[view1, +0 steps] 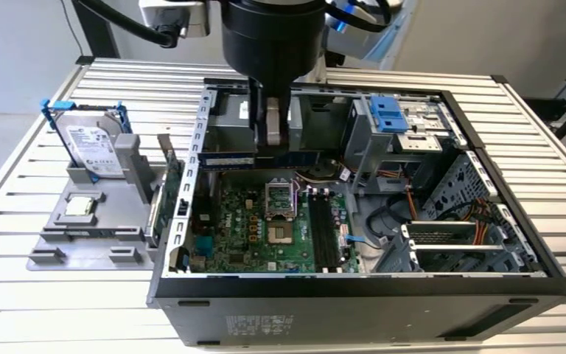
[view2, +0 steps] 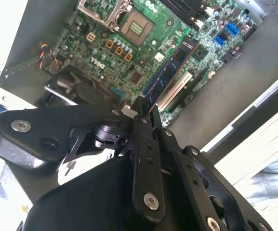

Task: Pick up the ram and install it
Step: 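Pick up the ram and move it above insertion slot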

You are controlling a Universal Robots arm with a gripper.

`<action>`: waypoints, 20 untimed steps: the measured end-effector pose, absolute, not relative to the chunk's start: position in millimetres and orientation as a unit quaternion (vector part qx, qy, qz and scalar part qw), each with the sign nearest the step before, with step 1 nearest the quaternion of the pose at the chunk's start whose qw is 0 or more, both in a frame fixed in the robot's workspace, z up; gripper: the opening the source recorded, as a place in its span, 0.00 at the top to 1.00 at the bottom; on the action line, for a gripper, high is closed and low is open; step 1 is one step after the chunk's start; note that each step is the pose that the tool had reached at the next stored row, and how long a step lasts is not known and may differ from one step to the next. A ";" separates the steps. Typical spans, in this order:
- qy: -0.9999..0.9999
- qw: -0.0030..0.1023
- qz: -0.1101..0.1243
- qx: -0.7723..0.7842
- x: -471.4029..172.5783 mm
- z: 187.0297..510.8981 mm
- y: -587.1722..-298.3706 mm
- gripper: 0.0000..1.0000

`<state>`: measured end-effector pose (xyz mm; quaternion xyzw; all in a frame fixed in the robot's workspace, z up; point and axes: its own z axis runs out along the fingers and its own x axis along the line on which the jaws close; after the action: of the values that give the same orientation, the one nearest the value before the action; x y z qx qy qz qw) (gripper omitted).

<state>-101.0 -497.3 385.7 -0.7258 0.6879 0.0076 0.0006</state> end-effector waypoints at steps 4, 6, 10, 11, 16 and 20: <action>0.688 0.000 0.008 -0.726 -89.3 385.7 -497.3 1.00; 0.688 0.000 0.008 -0.726 -84.1 385.7 -497.3 1.00; 0.690 0.000 0.009 -0.724 -79.6 385.7 -497.0 1.00; 0.691 0.000 0.009 -0.723 -78.8 385.8 -496.8 1.00; 0.693 0.000 0.009 -0.720 -69.0 385.7 -496.0 1.00; 0.693 -0.001 0.009 -0.720 -58.8 385.7 -495.6 1.00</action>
<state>-58.8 -495.6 385.7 -0.7204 0.6935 0.0092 -0.0008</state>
